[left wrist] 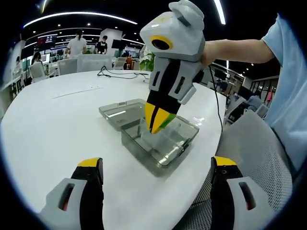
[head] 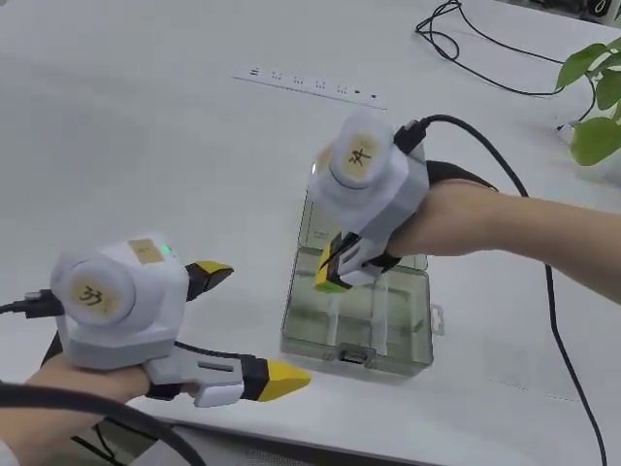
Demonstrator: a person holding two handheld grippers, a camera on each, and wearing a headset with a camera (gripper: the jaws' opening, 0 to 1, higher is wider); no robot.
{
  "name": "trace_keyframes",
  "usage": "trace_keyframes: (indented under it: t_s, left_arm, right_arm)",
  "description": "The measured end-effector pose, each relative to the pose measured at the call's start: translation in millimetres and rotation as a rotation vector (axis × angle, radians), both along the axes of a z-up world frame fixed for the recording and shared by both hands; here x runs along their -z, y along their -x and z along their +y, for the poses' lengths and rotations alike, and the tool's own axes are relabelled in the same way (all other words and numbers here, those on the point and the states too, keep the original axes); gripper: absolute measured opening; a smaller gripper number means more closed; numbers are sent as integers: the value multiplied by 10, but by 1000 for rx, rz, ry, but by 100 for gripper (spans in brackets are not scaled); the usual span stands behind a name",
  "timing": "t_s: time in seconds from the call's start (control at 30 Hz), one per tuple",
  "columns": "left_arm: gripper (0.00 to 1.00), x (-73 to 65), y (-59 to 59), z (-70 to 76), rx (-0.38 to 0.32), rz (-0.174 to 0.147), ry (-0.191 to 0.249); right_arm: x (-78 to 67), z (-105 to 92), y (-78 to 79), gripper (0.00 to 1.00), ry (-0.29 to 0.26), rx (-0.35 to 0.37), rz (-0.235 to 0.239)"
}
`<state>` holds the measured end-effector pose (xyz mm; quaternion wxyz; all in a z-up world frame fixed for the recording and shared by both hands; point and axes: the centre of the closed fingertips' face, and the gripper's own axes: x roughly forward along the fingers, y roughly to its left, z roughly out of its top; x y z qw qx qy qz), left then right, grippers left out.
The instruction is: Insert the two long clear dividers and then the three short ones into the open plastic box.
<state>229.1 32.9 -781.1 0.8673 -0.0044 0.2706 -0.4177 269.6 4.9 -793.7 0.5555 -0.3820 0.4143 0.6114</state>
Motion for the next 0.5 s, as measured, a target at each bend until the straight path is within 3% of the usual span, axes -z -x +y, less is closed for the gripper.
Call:
trace_keyframes:
  t_s: [0.4, 0.5]
  left_arm:
    - [94, -4, 7, 5, 1, -1, -1]
    - [94, -6, 5, 7, 1, -2, 0]
  right_arm:
    - [199, 24, 18, 2, 48, -6, -6]
    - [173, 28, 16, 2, 48, -14, -10]
